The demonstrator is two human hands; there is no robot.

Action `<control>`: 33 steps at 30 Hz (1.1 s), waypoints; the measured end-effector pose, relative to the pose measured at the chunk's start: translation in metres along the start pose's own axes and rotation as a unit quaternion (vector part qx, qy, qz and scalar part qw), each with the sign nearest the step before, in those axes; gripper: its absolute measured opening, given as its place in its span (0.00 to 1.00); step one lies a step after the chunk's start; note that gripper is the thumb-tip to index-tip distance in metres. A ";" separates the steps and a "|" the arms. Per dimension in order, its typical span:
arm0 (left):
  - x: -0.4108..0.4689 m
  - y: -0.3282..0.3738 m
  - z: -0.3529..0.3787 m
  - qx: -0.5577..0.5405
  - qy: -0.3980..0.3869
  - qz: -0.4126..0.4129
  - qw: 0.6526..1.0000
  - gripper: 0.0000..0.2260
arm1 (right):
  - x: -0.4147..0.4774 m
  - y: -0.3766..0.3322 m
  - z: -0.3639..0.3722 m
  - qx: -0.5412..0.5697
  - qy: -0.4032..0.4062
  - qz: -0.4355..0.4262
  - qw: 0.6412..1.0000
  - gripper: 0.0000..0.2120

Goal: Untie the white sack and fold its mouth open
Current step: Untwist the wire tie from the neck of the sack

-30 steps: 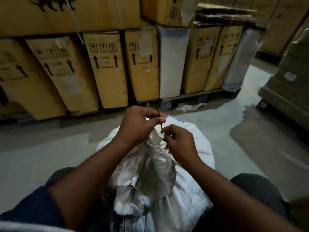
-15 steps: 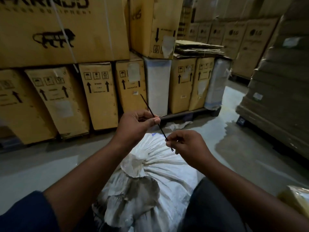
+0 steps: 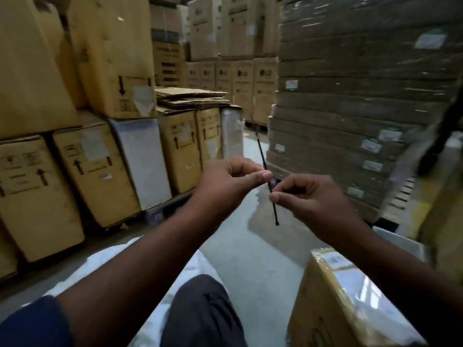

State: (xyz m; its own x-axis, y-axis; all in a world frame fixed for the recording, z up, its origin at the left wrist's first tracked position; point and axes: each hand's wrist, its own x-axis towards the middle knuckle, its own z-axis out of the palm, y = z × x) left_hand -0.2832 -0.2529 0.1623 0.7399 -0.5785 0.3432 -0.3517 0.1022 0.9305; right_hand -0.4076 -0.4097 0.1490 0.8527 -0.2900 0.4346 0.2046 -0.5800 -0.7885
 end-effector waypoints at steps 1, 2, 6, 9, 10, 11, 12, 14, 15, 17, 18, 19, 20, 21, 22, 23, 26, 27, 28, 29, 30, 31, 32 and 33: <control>0.004 0.001 0.019 0.001 -0.019 0.005 1.000 0.05 | -0.007 0.003 -0.017 0.007 0.016 0.005 1.000 0.03; 0.008 0.001 0.037 0.002 -0.036 0.008 0.999 0.06 | -0.015 0.007 -0.032 0.012 0.031 0.010 0.999 0.03; 0.012 0.004 0.104 -0.005 -0.101 0.020 0.995 0.03 | -0.049 0.024 -0.082 0.018 0.116 0.034 0.993 0.04; 0.008 0.006 0.145 0.024 -0.147 0.030 0.988 0.02 | -0.073 0.042 -0.112 0.005 0.197 0.058 0.979 0.10; 0.007 0.005 0.158 0.036 -0.160 0.039 0.986 0.02 | -0.081 0.049 -0.121 0.004 0.221 0.066 0.973 0.09; 0.005 0.004 0.170 0.040 -0.170 0.047 0.984 0.02 | -0.088 0.055 -0.129 0.001 0.244 0.074 0.967 0.07; 0.003 0.002 0.182 0.040 -0.178 0.051 0.982 0.02 | -0.096 0.060 -0.136 -0.001 0.267 0.082 0.960 0.05; -0.001 -0.002 0.203 0.047 -0.204 0.056 0.976 0.03 | -0.112 0.072 -0.147 0.005 0.306 0.096 0.947 0.05; -0.004 -0.005 0.212 0.063 -0.215 0.064 0.973 0.04 | -0.119 0.080 -0.151 0.004 0.319 0.107 0.942 0.05; -0.008 -0.017 0.228 0.120 -0.224 0.098 0.962 0.06 | -0.133 0.100 -0.154 -0.005 0.339 0.142 0.930 0.07; -0.010 -0.024 0.234 0.155 -0.224 0.117 0.955 0.08 | -0.138 0.111 -0.154 -0.006 0.349 0.160 0.924 0.07; -0.012 -0.032 0.239 0.198 -0.224 0.134 0.945 0.10 | -0.142 0.123 -0.151 -0.005 0.356 0.177 0.917 0.07; -0.014 -0.040 0.243 0.253 -0.227 0.151 0.928 0.13 | -0.144 0.134 -0.148 -0.002 0.363 0.191 0.912 0.07; -0.017 -0.048 0.245 0.316 -0.233 0.169 0.904 0.17 | -0.146 0.145 -0.144 0.002 0.368 0.207 0.907 0.07; -0.020 -0.055 0.246 0.373 -0.240 0.185 0.877 0.20 | -0.147 0.156 -0.139 0.003 0.369 0.223 0.902 0.08; -0.023 -0.063 0.245 0.413 -0.245 0.197 0.854 0.23 | -0.148 0.167 -0.134 0.002 0.367 0.239 0.899 0.09; -0.027 -0.082 0.239 0.454 -0.257 0.204 0.829 0.29 | -0.150 0.191 -0.122 -0.004 0.360 0.289 0.887 0.10; -0.026 -0.088 0.237 0.455 -0.260 0.202 0.828 0.30 | -0.150 0.197 -0.119 -0.011 0.359 0.308 0.881 0.10; -0.025 -0.092 0.235 0.455 -0.264 0.200 0.827 0.31 | -0.150 0.202 -0.117 -0.018 0.357 0.320 0.877 0.12; -0.024 -0.096 0.233 0.456 -0.267 0.199 0.825 0.32 | -0.150 0.207 -0.116 -0.023 0.356 0.330 0.874 0.16; -0.023 -0.099 0.231 0.457 -0.269 0.199 0.824 0.34 | -0.150 0.211 -0.115 -0.026 0.358 0.338 0.870 0.19; -0.021 -0.101 0.229 0.457 -0.269 0.202 0.823 0.35 | -0.150 0.214 -0.115 -0.035 0.361 0.340 0.867 0.21; -0.019 -0.102 0.227 0.457 -0.268 0.205 0.823 0.36 | -0.150 0.214 -0.116 -0.048 0.364 0.335 0.868 0.24; -0.017 -0.104 0.225 0.456 -0.265 0.208 0.824 0.38 | -0.150 0.214 -0.117 -0.065 0.367 0.326 0.869 0.26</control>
State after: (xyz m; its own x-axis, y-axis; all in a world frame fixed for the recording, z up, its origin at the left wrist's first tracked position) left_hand -0.3885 -0.4355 0.0313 0.1780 -0.9436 0.2790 -0.9748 -0.1303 0.1812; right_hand -0.5479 -0.5790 -0.0338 0.2219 -0.9687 0.1114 -0.3034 -0.1771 -0.9362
